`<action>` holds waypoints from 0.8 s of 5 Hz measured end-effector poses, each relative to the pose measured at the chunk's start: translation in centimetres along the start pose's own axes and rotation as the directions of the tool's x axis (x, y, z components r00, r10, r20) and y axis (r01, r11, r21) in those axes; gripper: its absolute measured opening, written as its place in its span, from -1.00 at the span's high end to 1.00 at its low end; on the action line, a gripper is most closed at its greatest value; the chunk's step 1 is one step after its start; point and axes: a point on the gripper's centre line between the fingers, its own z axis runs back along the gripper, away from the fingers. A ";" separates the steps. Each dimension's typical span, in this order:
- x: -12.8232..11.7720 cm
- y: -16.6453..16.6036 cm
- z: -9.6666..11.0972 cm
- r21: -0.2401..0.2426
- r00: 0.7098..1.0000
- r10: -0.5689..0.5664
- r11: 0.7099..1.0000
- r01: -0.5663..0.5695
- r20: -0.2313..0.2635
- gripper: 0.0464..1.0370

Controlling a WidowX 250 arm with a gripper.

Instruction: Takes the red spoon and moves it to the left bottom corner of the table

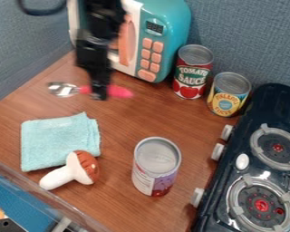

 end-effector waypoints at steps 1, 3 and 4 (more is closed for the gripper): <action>5.0 -0.6 -0.6 0.000 0.971 0.239 0.971 -0.239 0.014 0.34; 11.2 -3.1 -2.7 0.090 0.737 0.672 0.732 -0.675 0.064 0.34; 11.9 -2.8 -4.4 0.130 0.622 0.773 0.609 -0.782 0.125 0.34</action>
